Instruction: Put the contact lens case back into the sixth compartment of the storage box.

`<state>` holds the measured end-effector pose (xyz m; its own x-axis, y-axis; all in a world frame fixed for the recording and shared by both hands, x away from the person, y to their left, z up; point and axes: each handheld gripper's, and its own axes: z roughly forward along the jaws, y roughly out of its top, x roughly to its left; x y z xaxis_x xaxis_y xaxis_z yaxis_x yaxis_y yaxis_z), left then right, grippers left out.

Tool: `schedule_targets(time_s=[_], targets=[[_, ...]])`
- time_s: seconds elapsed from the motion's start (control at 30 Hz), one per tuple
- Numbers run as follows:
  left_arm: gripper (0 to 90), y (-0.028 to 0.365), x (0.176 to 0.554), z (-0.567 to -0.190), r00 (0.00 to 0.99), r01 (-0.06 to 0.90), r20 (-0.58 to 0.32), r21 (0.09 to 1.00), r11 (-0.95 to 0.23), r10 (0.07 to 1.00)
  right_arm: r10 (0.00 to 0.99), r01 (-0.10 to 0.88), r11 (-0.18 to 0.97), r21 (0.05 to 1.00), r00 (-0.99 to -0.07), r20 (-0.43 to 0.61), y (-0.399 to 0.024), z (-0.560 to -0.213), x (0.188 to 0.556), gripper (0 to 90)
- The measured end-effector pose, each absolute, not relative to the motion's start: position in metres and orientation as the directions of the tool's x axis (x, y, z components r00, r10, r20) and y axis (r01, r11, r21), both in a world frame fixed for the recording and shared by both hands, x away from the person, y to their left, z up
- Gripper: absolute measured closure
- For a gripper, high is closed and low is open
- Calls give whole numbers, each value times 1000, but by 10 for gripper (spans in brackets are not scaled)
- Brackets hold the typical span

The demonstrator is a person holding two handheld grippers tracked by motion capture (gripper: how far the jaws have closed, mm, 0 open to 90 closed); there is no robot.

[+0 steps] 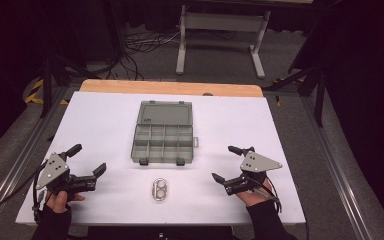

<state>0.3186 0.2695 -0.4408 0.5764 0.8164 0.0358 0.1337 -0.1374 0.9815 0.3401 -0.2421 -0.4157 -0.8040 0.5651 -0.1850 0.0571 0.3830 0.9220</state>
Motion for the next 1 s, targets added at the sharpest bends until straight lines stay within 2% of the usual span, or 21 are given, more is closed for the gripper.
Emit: schedule_targets(time_s=[0.73,1.0], targets=[[3,270,317,-440,580,127,52,980,-154,813,551,63,397,916,-814,-183,-237,-416,341,18],[3,269,317,-440,581,127,53,980,-155,812,515,52,419,907,-836,-190,-223,-412,345,18]])
